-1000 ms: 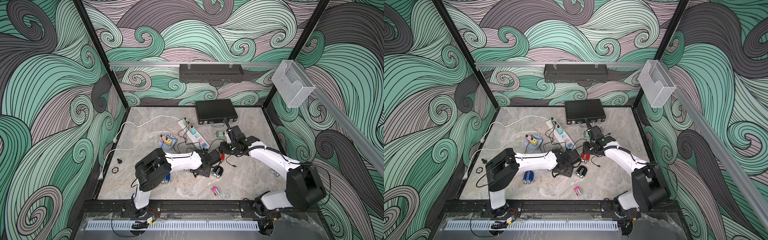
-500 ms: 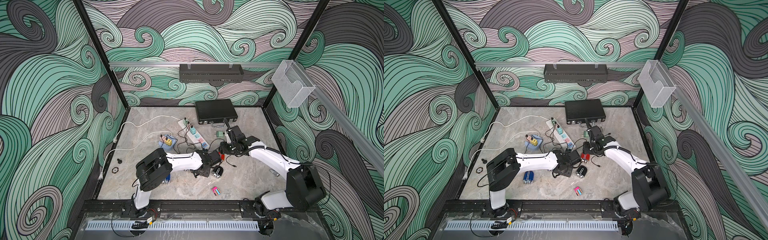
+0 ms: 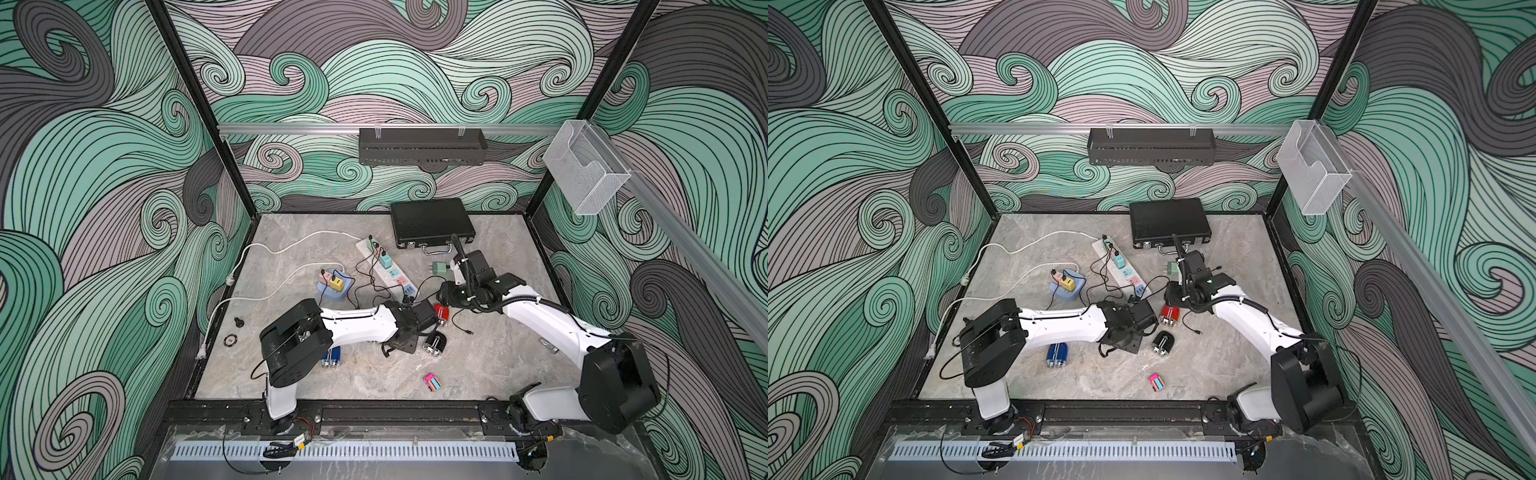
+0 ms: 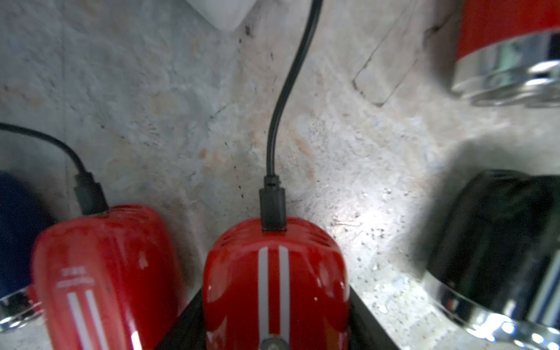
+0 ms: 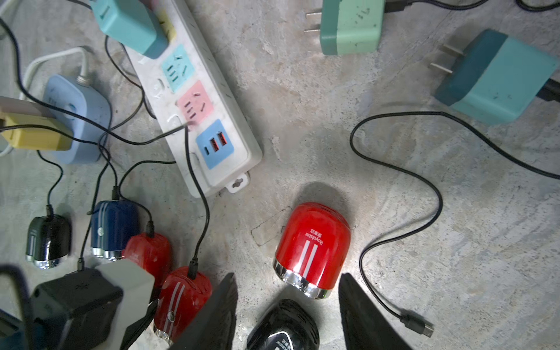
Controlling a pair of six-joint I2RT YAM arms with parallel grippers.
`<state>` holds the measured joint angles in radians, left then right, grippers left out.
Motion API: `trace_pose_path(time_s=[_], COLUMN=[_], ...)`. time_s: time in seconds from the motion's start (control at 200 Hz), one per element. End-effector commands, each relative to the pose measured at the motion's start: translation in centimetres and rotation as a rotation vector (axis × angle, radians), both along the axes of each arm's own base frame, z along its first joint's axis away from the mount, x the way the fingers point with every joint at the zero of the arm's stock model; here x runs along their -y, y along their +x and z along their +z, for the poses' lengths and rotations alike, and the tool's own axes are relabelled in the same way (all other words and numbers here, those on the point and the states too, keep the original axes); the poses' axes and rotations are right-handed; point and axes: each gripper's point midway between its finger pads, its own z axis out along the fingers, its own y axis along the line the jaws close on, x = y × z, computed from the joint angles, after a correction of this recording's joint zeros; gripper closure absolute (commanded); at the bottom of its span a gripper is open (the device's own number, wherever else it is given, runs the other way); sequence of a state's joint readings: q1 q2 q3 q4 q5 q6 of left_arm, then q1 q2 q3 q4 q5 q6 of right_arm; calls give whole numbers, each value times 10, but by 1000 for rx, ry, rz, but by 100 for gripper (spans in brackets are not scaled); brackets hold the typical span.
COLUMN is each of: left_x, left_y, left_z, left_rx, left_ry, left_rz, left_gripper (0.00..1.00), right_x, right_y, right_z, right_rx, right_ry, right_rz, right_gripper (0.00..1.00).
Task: Unplug the electric shaver
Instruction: Pick up the electric shaver from the center of the board.
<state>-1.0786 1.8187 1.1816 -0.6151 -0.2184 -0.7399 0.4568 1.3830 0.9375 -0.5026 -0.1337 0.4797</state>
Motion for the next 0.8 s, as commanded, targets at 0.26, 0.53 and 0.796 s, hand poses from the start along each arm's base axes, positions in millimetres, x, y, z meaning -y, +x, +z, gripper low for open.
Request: trace_pose_path(time_s=[0.26, 0.53, 0.796], left_x=[19, 28, 29], left_y=[11, 8, 11], left_z=[55, 69, 77], left_rx=[152, 181, 190], left_ry=[-156, -247, -314], left_rz=[-104, -174, -181], left_gripper=[81, 82, 83], right_x=[-28, -67, -80], right_y=[-8, -12, -19], right_z=[8, 22, 25], right_rx=[-19, -31, -44], right_ry=[189, 446, 528], right_rz=[43, 134, 164], right_gripper=[46, 49, 51])
